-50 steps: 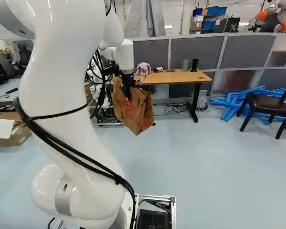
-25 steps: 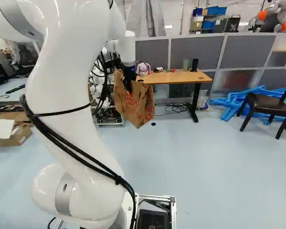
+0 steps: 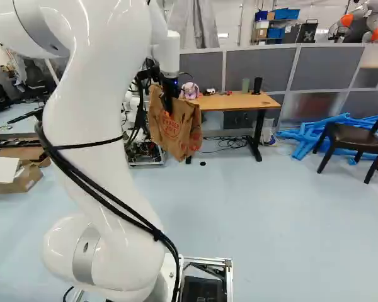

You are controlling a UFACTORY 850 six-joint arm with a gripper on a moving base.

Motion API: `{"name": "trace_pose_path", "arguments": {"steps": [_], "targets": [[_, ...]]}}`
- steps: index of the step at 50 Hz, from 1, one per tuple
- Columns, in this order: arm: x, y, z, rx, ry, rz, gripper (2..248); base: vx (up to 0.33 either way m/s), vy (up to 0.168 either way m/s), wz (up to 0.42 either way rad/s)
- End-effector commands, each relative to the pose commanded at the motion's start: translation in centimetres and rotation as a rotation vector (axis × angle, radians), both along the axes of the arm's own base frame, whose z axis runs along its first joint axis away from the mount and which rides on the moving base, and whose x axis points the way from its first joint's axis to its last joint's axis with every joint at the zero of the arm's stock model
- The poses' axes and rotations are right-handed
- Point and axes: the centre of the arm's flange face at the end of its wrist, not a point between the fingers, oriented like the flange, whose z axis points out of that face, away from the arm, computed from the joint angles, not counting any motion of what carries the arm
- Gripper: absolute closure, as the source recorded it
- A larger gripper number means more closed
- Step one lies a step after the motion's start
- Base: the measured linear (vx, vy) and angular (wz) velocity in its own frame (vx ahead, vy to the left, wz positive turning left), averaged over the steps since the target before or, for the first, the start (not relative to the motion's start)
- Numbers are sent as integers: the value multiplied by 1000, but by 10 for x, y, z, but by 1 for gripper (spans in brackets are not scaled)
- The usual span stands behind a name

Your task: Pick up the bag on the ground and place it on the table

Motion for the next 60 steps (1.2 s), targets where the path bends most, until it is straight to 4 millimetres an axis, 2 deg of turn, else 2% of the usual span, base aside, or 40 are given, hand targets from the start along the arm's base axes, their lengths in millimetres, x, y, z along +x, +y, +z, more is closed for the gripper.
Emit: {"name": "trace_pose_path", "arguments": {"steps": [25, 60], "targets": [[-9, -6, 35, 57, 21, -14, 229, 0, 0, 0], [-31, -4, 83, 89, -20, -9, 229, 0, 0, 0]]}}
